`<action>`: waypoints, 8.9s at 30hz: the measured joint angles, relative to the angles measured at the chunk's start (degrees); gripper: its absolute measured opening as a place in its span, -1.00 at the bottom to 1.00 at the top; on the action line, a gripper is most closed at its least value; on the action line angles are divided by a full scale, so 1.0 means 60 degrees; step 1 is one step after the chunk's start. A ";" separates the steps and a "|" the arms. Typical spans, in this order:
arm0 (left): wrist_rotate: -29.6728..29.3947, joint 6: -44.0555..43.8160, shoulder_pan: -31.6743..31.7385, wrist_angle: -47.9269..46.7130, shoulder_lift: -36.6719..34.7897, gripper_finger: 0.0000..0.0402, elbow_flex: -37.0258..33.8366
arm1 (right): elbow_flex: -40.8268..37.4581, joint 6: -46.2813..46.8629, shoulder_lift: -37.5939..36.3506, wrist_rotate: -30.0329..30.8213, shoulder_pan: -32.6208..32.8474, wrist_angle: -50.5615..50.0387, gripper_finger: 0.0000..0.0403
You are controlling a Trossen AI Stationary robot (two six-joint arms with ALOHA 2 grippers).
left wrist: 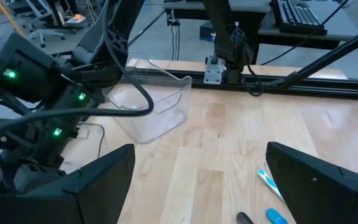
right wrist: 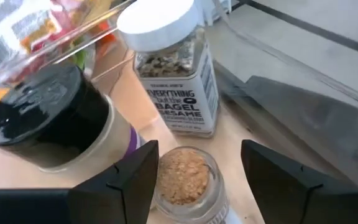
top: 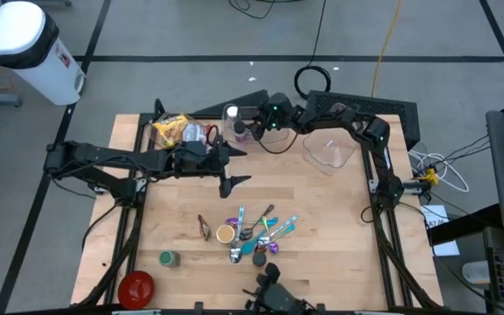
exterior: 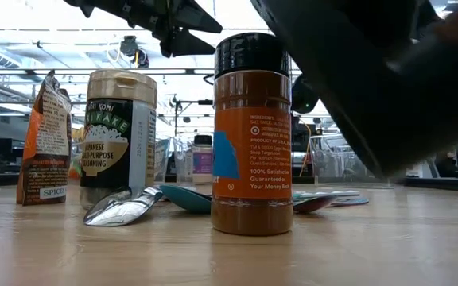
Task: Pick & Place Food Item
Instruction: Put the green seasoning bottle into the middle transparent bin
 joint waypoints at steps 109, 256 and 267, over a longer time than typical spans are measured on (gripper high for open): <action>0.4681 -1.6694 -0.5602 -0.9905 -0.0313 0.74 -0.0007 | -0.6532 -0.3264 -1.1227 0.0539 0.4285 0.0656 0.12; -0.0629 -2.1279 -0.6510 -0.9361 0.0874 0.46 -0.2557 | -0.6524 -0.2721 -1.1223 0.0530 0.4292 0.0576 0.12; -0.0053 -1.9398 -0.6296 -0.9371 0.0834 0.01 -0.2552 | -0.6524 -0.2721 -1.1223 0.0531 0.4292 0.0572 0.12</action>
